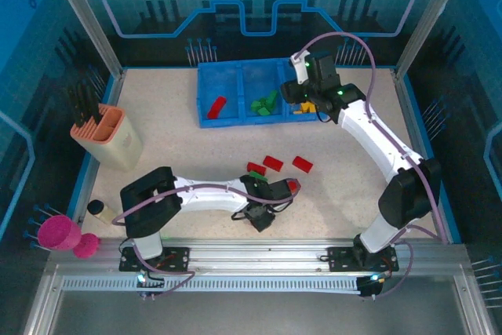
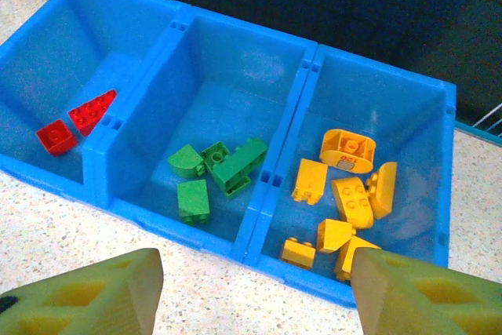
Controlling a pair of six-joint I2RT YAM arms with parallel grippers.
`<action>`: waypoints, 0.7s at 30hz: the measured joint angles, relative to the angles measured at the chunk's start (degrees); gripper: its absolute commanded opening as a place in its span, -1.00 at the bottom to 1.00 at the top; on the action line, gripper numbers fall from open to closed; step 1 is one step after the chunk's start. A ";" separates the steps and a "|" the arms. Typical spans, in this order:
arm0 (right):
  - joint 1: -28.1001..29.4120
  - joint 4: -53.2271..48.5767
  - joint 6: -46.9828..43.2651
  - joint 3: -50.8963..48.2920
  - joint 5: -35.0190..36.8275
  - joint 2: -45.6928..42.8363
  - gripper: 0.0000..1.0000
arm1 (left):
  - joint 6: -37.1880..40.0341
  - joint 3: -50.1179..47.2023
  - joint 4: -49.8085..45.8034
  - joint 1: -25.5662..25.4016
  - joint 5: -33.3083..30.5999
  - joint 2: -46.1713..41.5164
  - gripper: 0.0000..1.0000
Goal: Sort the legos into containers by color
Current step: Pick up the lego from the middle-left of the table, then place the lego in the container.
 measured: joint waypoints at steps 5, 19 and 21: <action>-1.57 -0.46 0.17 -0.90 0.00 -0.96 0.35 | -0.50 3.98 -3.58 4.72 -1.11 -0.87 -0.81; -5.29 -3.41 5.31 -17.31 -2.84 -9.05 0.37 | 2.60 37.51 -3.10 39.87 -7.30 -1.46 -0.83; -5.29 -3.56 6.16 -19.76 -3.32 -9.22 0.37 | 2.99 42.60 -2.84 41.97 -7.37 4.09 -0.84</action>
